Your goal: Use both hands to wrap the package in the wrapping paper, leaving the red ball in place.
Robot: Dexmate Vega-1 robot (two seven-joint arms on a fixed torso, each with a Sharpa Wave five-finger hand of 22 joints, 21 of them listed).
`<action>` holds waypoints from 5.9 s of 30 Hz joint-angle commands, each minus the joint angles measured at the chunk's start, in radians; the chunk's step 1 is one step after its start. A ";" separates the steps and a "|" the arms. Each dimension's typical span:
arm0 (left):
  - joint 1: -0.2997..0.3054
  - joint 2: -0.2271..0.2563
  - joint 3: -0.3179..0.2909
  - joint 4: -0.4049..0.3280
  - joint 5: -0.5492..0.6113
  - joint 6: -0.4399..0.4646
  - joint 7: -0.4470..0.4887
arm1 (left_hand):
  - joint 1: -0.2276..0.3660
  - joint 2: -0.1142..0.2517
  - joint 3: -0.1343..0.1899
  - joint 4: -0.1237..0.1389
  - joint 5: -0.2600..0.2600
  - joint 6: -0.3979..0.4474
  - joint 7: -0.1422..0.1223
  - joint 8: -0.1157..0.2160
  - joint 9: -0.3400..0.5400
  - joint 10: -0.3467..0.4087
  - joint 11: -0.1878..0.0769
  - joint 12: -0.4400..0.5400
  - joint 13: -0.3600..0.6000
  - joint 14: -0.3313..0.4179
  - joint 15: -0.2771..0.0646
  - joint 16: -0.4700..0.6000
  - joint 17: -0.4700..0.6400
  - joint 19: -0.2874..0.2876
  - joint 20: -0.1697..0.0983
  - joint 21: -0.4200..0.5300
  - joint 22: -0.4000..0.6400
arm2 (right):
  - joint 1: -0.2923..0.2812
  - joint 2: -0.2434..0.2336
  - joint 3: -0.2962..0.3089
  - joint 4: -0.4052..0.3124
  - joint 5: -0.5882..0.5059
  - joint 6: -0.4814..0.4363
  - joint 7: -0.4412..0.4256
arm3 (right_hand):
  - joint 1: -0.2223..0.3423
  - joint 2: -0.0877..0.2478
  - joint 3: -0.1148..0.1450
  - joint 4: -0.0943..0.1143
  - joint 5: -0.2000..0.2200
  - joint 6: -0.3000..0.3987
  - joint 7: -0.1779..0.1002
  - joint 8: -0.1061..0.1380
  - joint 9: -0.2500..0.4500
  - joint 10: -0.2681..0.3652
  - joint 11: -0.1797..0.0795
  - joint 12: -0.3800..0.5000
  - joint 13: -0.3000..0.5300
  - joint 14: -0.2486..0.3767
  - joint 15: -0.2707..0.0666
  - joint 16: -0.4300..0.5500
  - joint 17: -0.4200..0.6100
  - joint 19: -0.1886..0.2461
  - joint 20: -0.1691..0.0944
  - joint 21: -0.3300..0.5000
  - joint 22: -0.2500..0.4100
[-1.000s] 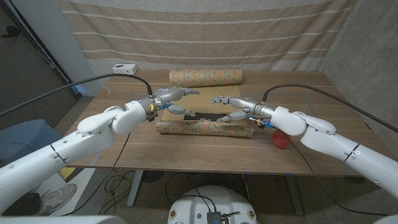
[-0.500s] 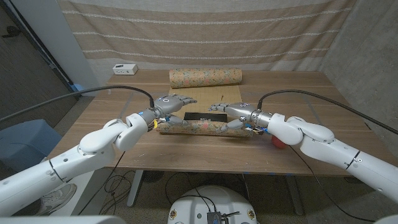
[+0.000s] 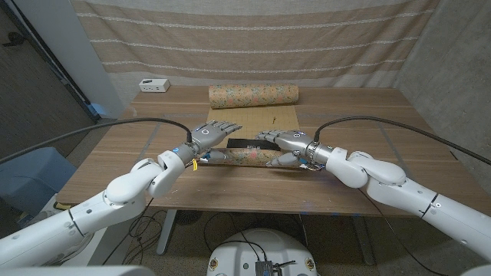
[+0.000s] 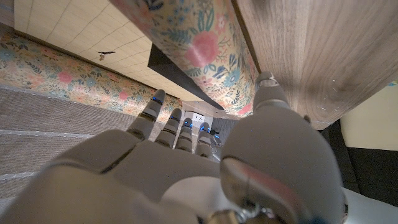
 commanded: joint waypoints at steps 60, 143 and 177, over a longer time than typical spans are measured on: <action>-0.123 -0.052 0.099 0.092 0.116 -0.055 -0.092 | 0.241 0.176 -0.086 -0.010 0.062 -0.258 0.026 0.031 -0.001 -0.177 0.017 0.023 -0.004 -0.130 0.014 0.015 0.005 -0.057 -0.013 -0.122 0.006 | 0.127 0.059 -0.093 0.153 0.004 0.001 0.047 | 0.231 0.156 0.114 0.060 -0.080 0.805 -0.021 0.136 -0.008 0.695 -0.071 0.126 -0.016 0.524 -0.161 0.173 -0.023 0.297 -0.096 0.081 0.005; -0.251 -0.108 -0.030 0.308 -0.754 -0.407 -0.121 | -0.124 0.237 0.165 0.306 -0.056 0.435 0.061 0.012 0.006 0.277 0.016 0.001 -0.005 0.206 -0.056 0.005 0.015 0.016 -0.027 0.022 0.048 | 0.391 0.195 -0.113 0.526 1.066 -0.275 0.753 | 0.324 0.159 0.270 0.076 -0.125 1.019 0.241 0.058 0.073 1.221 0.122 0.387 0.138 1.172 -0.099 0.578 0.400 0.668 -0.086 0.437 0.044; -0.230 -0.072 0.067 0.122 -0.112 -0.237 -0.152 | 0.217 0.116 0.071 0.006 0.078 0.753 -0.052 0.134 0.010 0.638 -0.138 0.151 0.018 0.389 -0.221 0.059 0.010 0.123 -0.110 0.060 0.029 | 0.373 0.167 -0.137 0.458 0.929 -0.141 0.617 | 0.293 0.131 0.305 0.053 -0.143 0.928 0.156 0.006 0.021 1.305 0.028 0.507 0.224 1.304 -0.171 0.630 0.481 0.736 -0.180 0.575 0.029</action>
